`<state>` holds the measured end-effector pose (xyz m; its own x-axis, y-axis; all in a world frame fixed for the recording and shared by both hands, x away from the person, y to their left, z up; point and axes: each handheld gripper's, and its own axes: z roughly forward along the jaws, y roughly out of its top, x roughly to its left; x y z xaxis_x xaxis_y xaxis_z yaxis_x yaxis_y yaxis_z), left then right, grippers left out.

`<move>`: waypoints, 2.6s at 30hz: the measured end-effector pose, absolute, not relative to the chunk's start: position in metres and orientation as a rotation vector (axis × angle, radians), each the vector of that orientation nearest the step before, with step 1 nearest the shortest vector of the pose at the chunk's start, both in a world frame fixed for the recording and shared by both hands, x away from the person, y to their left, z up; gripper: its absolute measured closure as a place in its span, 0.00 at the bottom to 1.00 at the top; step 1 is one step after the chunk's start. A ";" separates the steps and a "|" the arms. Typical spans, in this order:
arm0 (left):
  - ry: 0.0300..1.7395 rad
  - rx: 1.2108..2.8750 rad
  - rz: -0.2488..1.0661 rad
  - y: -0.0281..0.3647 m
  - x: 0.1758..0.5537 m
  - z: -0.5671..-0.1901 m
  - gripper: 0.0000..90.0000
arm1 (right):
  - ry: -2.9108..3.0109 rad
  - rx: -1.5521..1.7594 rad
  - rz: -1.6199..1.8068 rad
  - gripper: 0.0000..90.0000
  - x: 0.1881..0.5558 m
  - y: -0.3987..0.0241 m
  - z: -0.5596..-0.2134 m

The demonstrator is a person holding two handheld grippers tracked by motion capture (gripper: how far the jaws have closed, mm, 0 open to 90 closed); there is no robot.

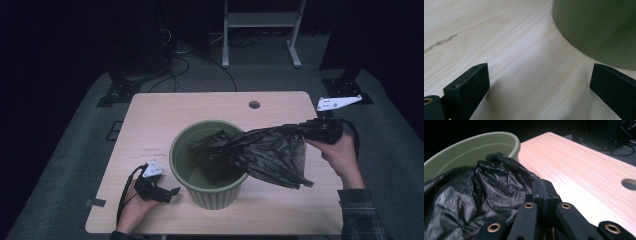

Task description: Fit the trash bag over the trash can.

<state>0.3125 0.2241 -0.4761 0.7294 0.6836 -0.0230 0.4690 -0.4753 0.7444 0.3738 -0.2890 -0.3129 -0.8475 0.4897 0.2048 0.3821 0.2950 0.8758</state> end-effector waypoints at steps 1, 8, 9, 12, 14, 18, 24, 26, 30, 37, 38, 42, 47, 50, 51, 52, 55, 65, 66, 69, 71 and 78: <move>0.861 2.159 0.364 0.225 0.312 -0.473 0.02 | 2.447 0.817 1.617 1.00 0.376 -0.284 -0.312; 0.821 2.140 0.353 0.233 0.307 -0.458 0.02 | 2.472 0.747 1.667 1.00 0.393 -0.244 -0.302; 0.808 2.152 0.350 0.236 0.306 -0.454 0.02 | 2.482 0.729 1.672 1.00 0.398 -0.232 -0.299; 0.800 2.153 0.354 0.241 0.304 -0.449 0.02 | 2.493 0.711 1.663 1.00 0.403 -0.220 -0.297; 0.794 2.142 0.352 0.247 0.301 -0.441 0.02 | 2.497 0.702 1.652 1.00 0.408 -0.210 -0.296; 0.765 2.103 0.334 0.261 0.295 -0.421 0.02 | 2.513 0.694 1.644 1.00 0.415 -0.194 -0.295; 0.701 2.045 0.304 0.273 0.281 -0.375 0.02 | 2.508 0.683 1.650 1.00 0.419 -0.185 -0.295; 0.674 2.031 0.295 0.271 0.277 -0.359 0.02 | 2.507 0.685 1.648 1.00 0.420 -0.185 -0.295; 0.604 2.002 0.288 0.260 0.274 -0.329 0.04 | 2.509 0.687 1.646 1.00 0.419 -0.184 -0.295; 0.493 1.976 0.261 0.226 0.285 -0.294 0.14 | 2.509 0.680 1.647 1.00 0.419 -0.184 -0.293; 0.476 1.976 0.260 0.220 0.286 -0.291 0.14 | 2.508 0.678 1.646 1.00 0.419 -0.184 -0.292; 0.439 1.967 0.260 0.198 0.294 -0.282 0.16 | 2.513 0.667 1.648 1.00 0.417 -0.183 -0.290; 0.403 1.974 0.259 0.172 0.309 -0.270 0.24 | 2.508 0.657 1.655 1.00 0.416 -0.182 -0.288; 0.399 2.002 0.263 0.155 0.324 -0.266 0.24 | 2.507 0.649 1.653 1.00 0.416 -0.181 -0.286; 0.397 2.011 0.262 0.150 0.328 -0.266 0.24 | 2.505 0.649 1.659 1.00 0.415 -0.181 -0.285; 0.396 2.016 0.258 0.145 0.332 -0.265 0.24 | 2.503 0.645 1.663 1.00 0.415 -0.181 -0.284; 0.397 2.034 0.249 0.129 0.343 -0.265 0.24 | 2.504 0.643 1.665 1.00 0.415 -0.181 -0.283; 0.375 2.105 0.202 0.087 0.365 -0.270 0.31 | 2.494 0.620 1.687 1.00 0.413 -0.180 -0.279; 0.363 2.126 0.188 0.084 0.367 -0.272 0.40 | 2.495 0.619 1.685 1.00 0.412 -0.180 -0.279; 0.349 2.198 0.158 0.077 0.368 -0.277 0.80 | 2.493 0.614 1.680 0.97 0.410 -0.181 -0.278; 0.356 2.223 0.166 0.077 0.368 -0.279 0.87 | 2.492 0.614 1.682 0.93 0.409 -0.181 -0.278; 0.425 2.202 0.237 0.105 0.366 -0.281 0.99 | 2.451 0.630 1.673 0.80 0.397 -0.198 -0.275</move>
<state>0.3662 0.1053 -0.2807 0.9240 0.3817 0.0214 0.2188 -0.5739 0.7892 0.3973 -0.1977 -0.2746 -0.9083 0.3937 0.1415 0.2752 0.3076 0.9108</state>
